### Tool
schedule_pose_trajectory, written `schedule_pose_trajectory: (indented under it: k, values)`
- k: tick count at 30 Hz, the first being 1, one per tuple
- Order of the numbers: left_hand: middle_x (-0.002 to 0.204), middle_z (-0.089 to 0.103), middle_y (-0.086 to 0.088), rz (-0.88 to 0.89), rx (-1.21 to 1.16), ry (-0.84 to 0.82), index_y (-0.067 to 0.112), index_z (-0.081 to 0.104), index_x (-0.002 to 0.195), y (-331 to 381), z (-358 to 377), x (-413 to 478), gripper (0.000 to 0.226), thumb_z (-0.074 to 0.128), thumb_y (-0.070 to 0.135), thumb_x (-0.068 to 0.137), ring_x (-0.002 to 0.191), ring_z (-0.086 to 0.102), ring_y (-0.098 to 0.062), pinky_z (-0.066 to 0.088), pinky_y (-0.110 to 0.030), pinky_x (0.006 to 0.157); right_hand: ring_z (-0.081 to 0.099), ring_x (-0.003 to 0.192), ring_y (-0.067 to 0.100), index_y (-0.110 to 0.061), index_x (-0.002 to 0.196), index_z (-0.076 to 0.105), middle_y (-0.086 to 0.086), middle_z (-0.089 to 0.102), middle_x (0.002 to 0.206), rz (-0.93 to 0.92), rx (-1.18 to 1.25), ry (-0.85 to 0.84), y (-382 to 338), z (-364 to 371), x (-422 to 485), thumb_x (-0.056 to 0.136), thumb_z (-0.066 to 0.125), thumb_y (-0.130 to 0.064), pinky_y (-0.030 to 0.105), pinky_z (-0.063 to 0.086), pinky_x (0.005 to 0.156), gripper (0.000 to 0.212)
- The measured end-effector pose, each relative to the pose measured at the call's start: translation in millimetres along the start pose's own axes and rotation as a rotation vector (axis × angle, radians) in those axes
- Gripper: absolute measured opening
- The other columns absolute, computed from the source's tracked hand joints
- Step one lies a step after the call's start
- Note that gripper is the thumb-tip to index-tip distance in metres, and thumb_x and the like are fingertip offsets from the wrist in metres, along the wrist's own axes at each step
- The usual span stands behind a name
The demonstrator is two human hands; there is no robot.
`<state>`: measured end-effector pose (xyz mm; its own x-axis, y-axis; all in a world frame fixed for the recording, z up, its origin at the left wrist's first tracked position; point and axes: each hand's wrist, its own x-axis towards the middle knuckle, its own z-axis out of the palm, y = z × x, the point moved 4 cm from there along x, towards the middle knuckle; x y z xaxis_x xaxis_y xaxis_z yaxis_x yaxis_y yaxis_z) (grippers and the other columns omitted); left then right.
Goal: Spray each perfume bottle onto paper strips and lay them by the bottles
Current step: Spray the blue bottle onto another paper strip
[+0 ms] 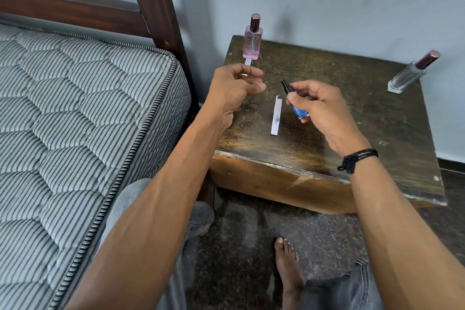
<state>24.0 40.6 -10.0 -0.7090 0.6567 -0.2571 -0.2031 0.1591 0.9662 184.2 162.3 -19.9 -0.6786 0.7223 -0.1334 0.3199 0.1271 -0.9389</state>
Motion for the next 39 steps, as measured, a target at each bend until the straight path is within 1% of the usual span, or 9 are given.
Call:
schedule_pose_trajectory:
  k: [4,6,11,16,19,26,32,36,39]
  values:
    - [0.084,0.072,-0.012,0.044,-0.045,0.016,-0.001,0.073,0.094,1.8,-0.4,-0.3,0.025,0.078,-0.013,0.072,0.081,0.069,-0.015,0.058,-0.024,0.086,0.064,0.084,0.011,-0.025,0.111,0.071,0.010,0.073,0.109,0.002,-0.005,-0.024,-0.2,1.2,0.9,0.097,0.072,-0.018,0.021,0.051,0.060,0.016]
    - [0.086,0.073,-0.014,0.041,-0.092,0.017,0.000,0.073,0.091,1.5,-0.8,0.0,0.024,0.077,-0.014,0.073,0.084,0.070,-0.018,0.058,-0.030,0.092,0.062,0.078,0.008,-0.027,0.108,0.072,0.005,0.072,0.103,-0.002,-0.024,-0.043,-0.7,2.8,0.8,0.096,0.073,-0.018,0.021,0.050,0.060,0.014]
    - [0.092,0.074,-0.018,0.065,-0.078,0.000,0.001,0.072,0.093,-0.7,0.4,1.9,0.023,0.077,-0.012,0.075,0.085,0.071,-0.017,0.059,-0.029,0.087,0.058,0.069,-0.001,-0.025,0.104,0.073,-0.004,0.067,0.093,-0.022,-0.057,-0.083,-3.5,7.3,-0.7,0.096,0.073,-0.016,0.016,0.050,0.060,0.013]
    - [0.091,0.076,-0.013,0.111,-0.014,-0.064,0.001,0.072,0.096,-1.3,6.0,0.8,0.022,0.078,-0.008,0.077,0.083,0.072,-0.013,0.059,-0.024,0.082,0.060,0.075,0.001,-0.029,0.103,0.074,-0.009,0.068,0.091,-0.041,-0.087,-0.094,-2.1,8.9,0.1,0.094,0.075,-0.018,0.031,0.050,0.078,0.014]
    - [0.092,0.077,-0.011,0.133,0.042,-0.104,0.005,0.073,0.095,-2.3,9.1,1.0,0.021,0.080,-0.004,0.078,0.083,0.072,-0.012,0.057,-0.023,0.079,0.060,0.079,0.005,-0.032,0.101,0.074,-0.009,0.068,0.091,-0.052,-0.086,-0.099,-1.7,8.5,0.3,0.093,0.076,-0.018,0.036,0.050,0.082,0.016]
    - [0.091,0.073,-0.011,0.158,0.127,-0.121,0.002,0.073,0.100,-3.2,11.0,0.7,0.028,0.082,-0.004,0.075,0.082,0.068,-0.013,0.058,-0.023,0.078,0.060,0.078,0.004,-0.033,0.100,0.075,-0.008,0.068,0.091,-0.070,-0.087,-0.098,-2.7,7.3,1.0,0.092,0.077,-0.017,0.034,0.051,0.080,0.018]
    - [0.087,0.068,-0.009,0.149,0.129,-0.121,-0.001,0.072,0.100,-2.9,11.0,-0.9,0.028,0.081,-0.006,0.074,0.079,0.066,-0.012,0.061,-0.028,0.078,0.061,0.072,0.004,-0.025,0.104,0.076,-0.004,0.071,0.089,-0.082,-0.105,-0.098,-2.9,5.5,0.4,0.088,0.081,-0.011,0.032,0.054,0.078,0.022]
    - [0.086,0.071,-0.010,0.157,0.151,-0.116,0.000,0.072,0.099,-0.9,10.8,-2.0,0.028,0.083,-0.005,0.073,0.078,0.067,-0.011,0.061,-0.027,0.076,0.062,0.075,0.007,-0.025,0.104,0.076,-0.004,0.071,0.089,-0.076,-0.119,-0.098,-1.8,4.6,0.7,0.086,0.082,-0.010,0.037,0.057,0.082,0.024]
    - [0.086,0.075,-0.009,0.188,0.219,-0.093,0.006,0.074,0.094,0.1,10.5,-1.3,0.027,0.086,0.000,0.071,0.078,0.070,-0.011,0.060,-0.025,0.076,0.063,0.076,0.009,-0.026,0.103,0.077,0.001,0.073,0.090,-0.074,-0.131,-0.096,-1.6,4.5,0.0,0.086,0.082,-0.011,0.038,0.058,0.083,0.024]
